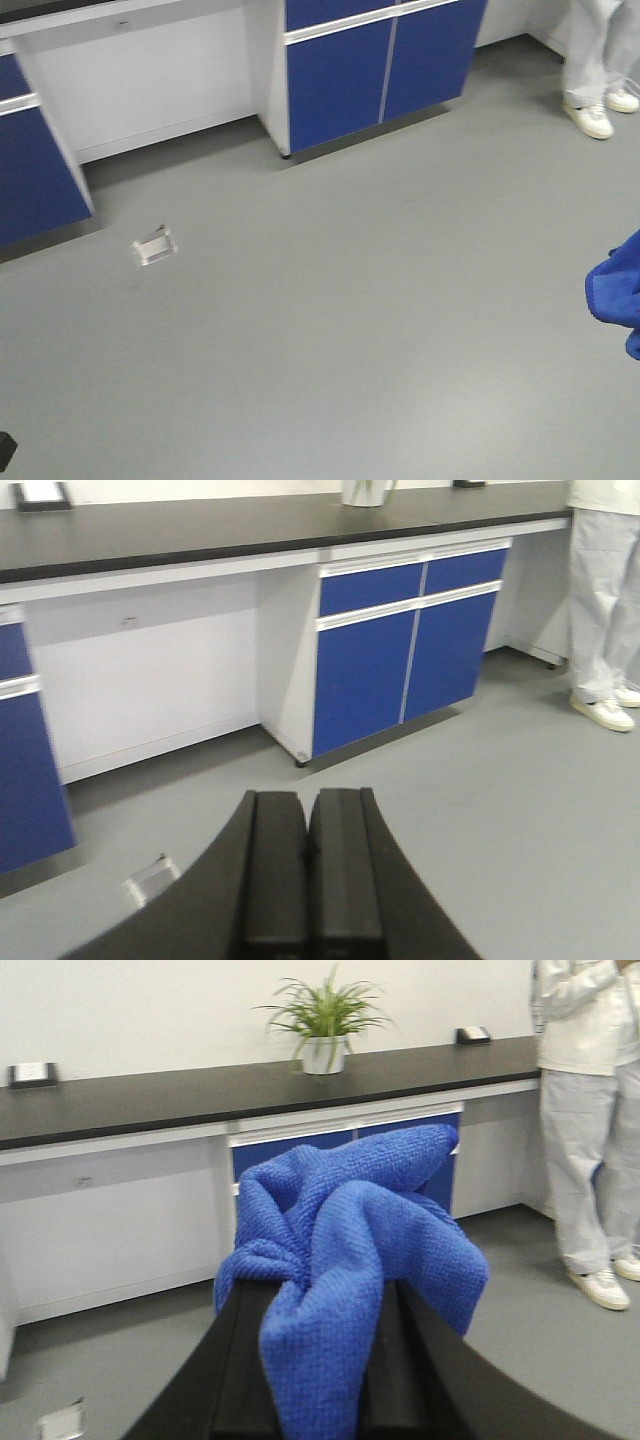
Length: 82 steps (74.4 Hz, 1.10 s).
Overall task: Wipe right workspace with blue cloth
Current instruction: 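Drive the base to the other black counter holding the cloth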
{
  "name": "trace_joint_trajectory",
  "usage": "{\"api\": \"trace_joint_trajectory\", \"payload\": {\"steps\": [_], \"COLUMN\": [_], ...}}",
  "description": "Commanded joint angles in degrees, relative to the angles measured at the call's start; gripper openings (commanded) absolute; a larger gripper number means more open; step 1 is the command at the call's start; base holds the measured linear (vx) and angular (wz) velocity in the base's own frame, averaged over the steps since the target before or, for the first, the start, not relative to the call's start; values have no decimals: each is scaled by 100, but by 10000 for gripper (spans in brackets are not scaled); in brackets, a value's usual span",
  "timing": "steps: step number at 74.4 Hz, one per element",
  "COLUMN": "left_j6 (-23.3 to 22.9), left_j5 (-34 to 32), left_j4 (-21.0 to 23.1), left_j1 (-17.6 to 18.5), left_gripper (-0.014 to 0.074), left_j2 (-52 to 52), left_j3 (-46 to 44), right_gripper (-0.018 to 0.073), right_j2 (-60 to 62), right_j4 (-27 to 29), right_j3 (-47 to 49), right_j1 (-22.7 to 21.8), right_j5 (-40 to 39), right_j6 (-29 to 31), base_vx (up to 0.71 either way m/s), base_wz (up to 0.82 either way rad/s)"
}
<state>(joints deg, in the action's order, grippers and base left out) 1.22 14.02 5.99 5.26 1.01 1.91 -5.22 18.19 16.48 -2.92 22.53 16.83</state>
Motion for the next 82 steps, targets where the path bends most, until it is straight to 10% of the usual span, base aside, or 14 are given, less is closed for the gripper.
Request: {"api": "trace_joint_trajectory", "payload": {"steps": [1, 82], "left_j6": [5, 0], "left_j5": [-467, -467], "left_j4": [32, 32], "left_j1": [1, 1], "left_gripper": [-6, -6], "left_j2": [57, 57], "left_j3": [-142, -142], "right_gripper": [-4, -4], "right_j2": [-79, -79], "right_j4": [47, 47], "right_j3": [155, 155], "right_j1": [-26, -26], "right_j5": [-483, -479], "right_j6": [31, 31], "base_vx": [26, 38], "base_wz": [-45, -4]}}
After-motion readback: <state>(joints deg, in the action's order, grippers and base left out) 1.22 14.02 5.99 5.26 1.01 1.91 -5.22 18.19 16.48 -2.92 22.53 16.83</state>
